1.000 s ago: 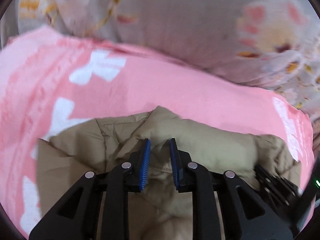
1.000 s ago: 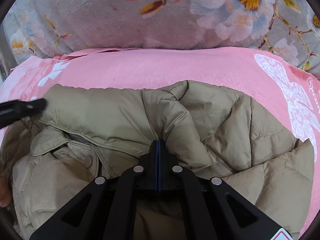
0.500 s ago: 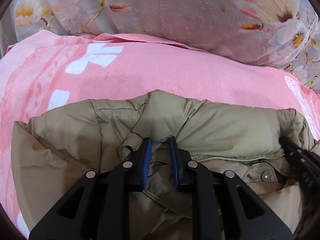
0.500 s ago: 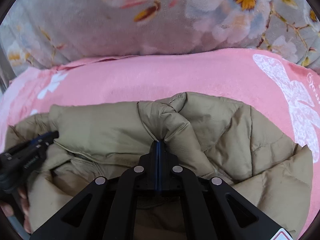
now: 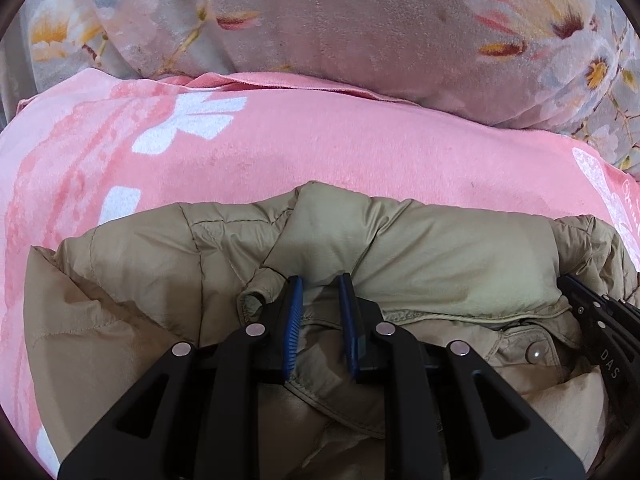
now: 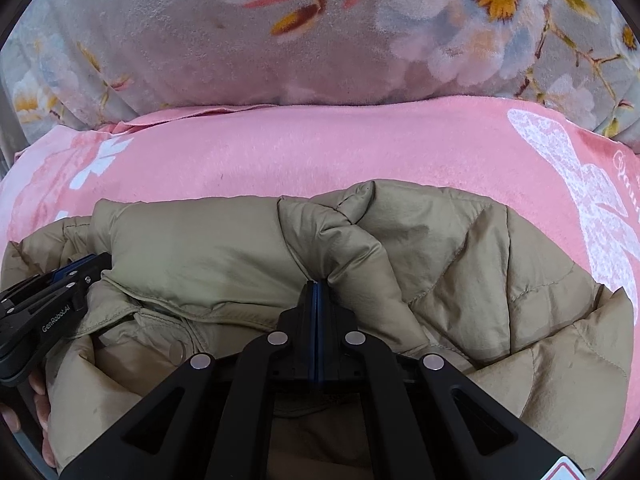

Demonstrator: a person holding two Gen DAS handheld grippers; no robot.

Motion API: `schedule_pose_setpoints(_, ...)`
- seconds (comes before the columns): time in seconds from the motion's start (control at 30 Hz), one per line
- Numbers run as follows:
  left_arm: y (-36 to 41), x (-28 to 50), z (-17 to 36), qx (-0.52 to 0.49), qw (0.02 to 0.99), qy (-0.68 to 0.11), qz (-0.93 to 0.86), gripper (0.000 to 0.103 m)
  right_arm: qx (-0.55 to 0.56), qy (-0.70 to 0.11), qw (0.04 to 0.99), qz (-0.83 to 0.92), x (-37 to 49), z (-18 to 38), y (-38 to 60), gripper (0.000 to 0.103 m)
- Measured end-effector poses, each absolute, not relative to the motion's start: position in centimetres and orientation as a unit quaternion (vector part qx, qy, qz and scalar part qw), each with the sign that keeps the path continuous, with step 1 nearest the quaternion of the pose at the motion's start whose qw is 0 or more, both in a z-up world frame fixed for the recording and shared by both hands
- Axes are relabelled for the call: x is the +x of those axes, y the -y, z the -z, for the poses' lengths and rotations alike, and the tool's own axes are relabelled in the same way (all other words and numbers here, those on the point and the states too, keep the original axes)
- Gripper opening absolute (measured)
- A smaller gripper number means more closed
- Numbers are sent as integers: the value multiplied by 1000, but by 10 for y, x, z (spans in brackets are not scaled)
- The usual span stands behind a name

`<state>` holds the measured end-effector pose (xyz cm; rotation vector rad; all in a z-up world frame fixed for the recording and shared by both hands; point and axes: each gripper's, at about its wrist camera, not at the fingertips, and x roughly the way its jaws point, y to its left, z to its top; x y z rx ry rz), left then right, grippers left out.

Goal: Fold large clothes

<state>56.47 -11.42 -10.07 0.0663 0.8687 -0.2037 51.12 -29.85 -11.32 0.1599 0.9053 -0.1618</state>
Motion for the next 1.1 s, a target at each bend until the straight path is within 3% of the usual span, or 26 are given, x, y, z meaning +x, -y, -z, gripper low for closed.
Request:
schedule_pose_setpoints(0.73, 121, 564, 101, 61, 904, -415, 83, 18, 99, -435, 893, 66, 511, 113, 306, 0)
schedule_pose_setpoints(0.83, 119, 555, 97, 66, 906, -412, 71, 21, 147, -427, 891, 42, 500, 110, 319, 0)
schedule_pose_setpoints(0.9, 112, 530, 86, 67, 906, -412, 71, 30, 169, -434, 884, 44, 475, 102, 325, 0)
schedule_pose_setpoints(0.97, 97, 488, 69, 52, 909, -406, 83, 67, 189, -426, 884, 31, 424, 79, 329, 25)
schedule_pose_setpoints(1.0, 84, 462, 59, 37, 908, -404, 105, 73, 189, -416, 889, 23, 395, 68, 331, 34)
schedule_pose_setpoints(1.03, 69, 438, 51, 23, 906, -404, 122, 75, 182, -407, 895, 19, 358, 56, 334, 52)
schedule_pose_setpoints(1.1, 30, 403, 43, 11, 900, -416, 133, 78, 164, -393, 905, 24, 293, 42, 344, 68)
